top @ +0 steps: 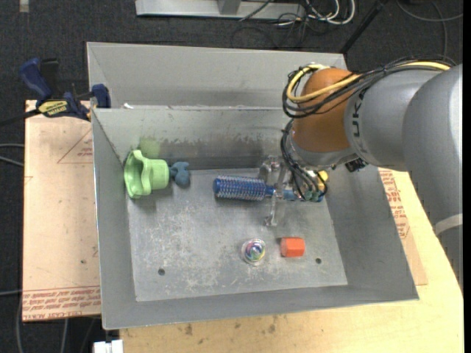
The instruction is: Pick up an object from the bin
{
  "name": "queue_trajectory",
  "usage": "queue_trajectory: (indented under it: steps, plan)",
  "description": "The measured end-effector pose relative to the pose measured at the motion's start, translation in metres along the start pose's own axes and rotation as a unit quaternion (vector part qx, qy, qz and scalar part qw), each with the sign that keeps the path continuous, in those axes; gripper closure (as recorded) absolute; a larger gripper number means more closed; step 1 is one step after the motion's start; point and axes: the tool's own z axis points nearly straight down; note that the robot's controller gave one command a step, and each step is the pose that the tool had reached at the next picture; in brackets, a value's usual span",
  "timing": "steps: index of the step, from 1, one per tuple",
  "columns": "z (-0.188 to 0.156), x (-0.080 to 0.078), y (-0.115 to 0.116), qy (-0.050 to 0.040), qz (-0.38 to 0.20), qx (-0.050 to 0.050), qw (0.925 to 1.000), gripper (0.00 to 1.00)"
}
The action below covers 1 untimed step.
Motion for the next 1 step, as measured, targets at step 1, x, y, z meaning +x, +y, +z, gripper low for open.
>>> queue_trajectory:
  steps: [1]
  plan:
    - [-0.0054,-0.0017,-0.0021,-0.0026,0.001,0.001,1.0,1.0]
